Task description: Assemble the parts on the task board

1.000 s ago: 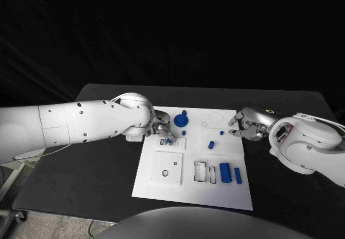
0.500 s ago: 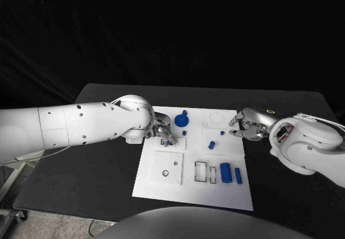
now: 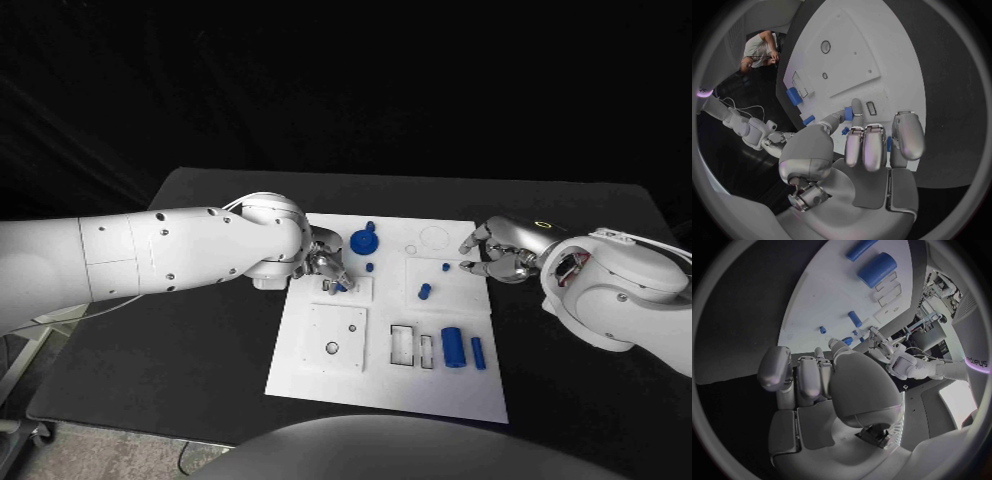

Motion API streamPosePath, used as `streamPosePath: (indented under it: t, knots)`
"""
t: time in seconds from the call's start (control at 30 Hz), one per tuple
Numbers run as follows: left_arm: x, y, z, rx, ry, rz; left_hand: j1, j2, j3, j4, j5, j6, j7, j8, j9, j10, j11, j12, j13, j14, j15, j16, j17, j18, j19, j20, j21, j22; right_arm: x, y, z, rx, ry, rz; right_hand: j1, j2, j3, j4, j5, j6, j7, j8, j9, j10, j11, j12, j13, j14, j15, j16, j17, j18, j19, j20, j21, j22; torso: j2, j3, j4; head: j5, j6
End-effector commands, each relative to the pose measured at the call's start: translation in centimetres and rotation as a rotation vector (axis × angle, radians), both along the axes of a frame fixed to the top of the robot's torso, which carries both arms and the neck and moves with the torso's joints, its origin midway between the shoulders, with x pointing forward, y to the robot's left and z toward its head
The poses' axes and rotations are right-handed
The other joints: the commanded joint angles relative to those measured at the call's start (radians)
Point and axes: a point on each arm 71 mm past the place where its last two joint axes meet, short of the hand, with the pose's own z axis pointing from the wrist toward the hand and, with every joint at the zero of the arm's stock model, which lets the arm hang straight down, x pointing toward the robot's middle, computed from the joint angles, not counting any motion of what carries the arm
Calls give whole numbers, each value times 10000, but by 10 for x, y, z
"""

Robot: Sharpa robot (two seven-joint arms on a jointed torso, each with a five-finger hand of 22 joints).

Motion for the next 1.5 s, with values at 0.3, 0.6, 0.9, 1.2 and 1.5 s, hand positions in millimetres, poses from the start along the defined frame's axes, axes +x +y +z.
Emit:
streamPosePath:
  t: [0.3,0.6,0.9,1.2,1.5]
  knots:
    - [0,5,-5,257,18,-41,-46,111,27,67,-97,35,-33,-34,0,734,-8,-73,2300,900,-13,-86,2238,130,26,20,-81,801,0,0,-1,-99,134,-48,82,-18,73,10,65,83,26,-69,-13,-28,-65,-111,-2179,250,-15,-72,-52,178,-107,20,-125,999,-2,-1,3,14,2]
    - [-1,8,-5,172,-73,61,-45,130,51,62,-89,33,-38,-40,-4,714,-9,-111,2281,892,-12,-135,2222,132,22,22,-92,798,0,-1,-2,-108,159,-58,82,-18,73,10,65,83,26,-69,-13,-28,-65,-111,-2179,250,-15,-72,-52,178,-107,20,-125,999,2,0,2,-15,2]
    - [-2,8,-4,53,-128,114,-41,130,70,47,-66,30,-40,-45,-6,710,-11,-120,2277,889,-12,-153,2215,133,19,22,-98,797,0,-1,-2,-124,176,-73,79,-20,83,9,66,88,29,-68,-15,-47,-62,-145,-2216,240,-13,-118,-109,187,-121,22,-180,983,3,-1,5,-4,2]
    - [-4,8,-3,-76,-180,151,-39,121,94,24,-25,28,-39,-52,-7,711,-12,-116,2279,890,-13,-143,2219,130,25,23,-88,807,0,-2,-2,-132,187,-87,76,-23,95,7,67,93,32,-68,-17,-61,-59,-170,-2242,230,-10,-157,-157,196,-135,24,-234,968,-2,-1,7,-51,2]
    - [-2,10,-4,2,-219,208,-40,121,98,21,-19,30,-39,-53,-8,710,-12,-119,2277,888,-13,-156,2215,132,22,23,-95,803,-1,-3,-2,-139,200,-106,75,-24,96,7,67,93,32,-68,-17,-63,-59,-172,-2244,229,-9,-160,-161,196,-136,24,-237,967,2,-2,0,-90,2]
